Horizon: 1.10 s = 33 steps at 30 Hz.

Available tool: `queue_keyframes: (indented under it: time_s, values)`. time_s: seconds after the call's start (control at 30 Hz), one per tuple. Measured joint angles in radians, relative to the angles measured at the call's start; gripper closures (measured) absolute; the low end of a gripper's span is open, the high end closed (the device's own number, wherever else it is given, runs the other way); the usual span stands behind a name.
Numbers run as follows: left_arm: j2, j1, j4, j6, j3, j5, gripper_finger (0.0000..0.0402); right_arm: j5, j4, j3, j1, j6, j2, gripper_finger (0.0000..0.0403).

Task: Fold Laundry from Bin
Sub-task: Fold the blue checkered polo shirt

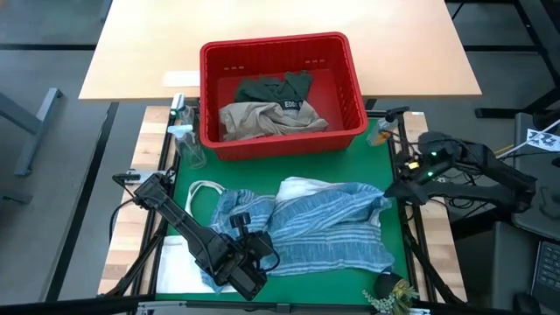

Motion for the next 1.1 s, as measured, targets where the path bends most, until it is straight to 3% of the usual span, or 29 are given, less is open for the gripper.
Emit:
queue_keyframes:
  time_s: [0.13,0.27,0.47,0.77,1.1]
  values:
    - [0.0,0.0,0.012,0.0,0.0,-0.001,0.0401,-0.008,0.013,0.0,0.038,-0.049,0.073,0.0402]
    - [0.0,0.0,0.016,0.0,0.0,-0.001,0.0401,0.08,0.06,0.0,0.176,-0.03,0.121,0.0402]
    - [0.0,0.0,0.016,0.0,0.0,-0.001,0.0401,0.227,0.193,0.0,0.517,0.138,0.166,0.0402]
    - [0.0,-0.016,0.027,0.0,0.0,0.03,0.0401,0.602,0.114,0.0,1.028,0.478,0.229,0.0402]
    - [0.0,-0.031,0.046,0.0,0.0,0.075,0.0401,0.689,0.091,0.0,1.35,0.719,0.436,0.0402]
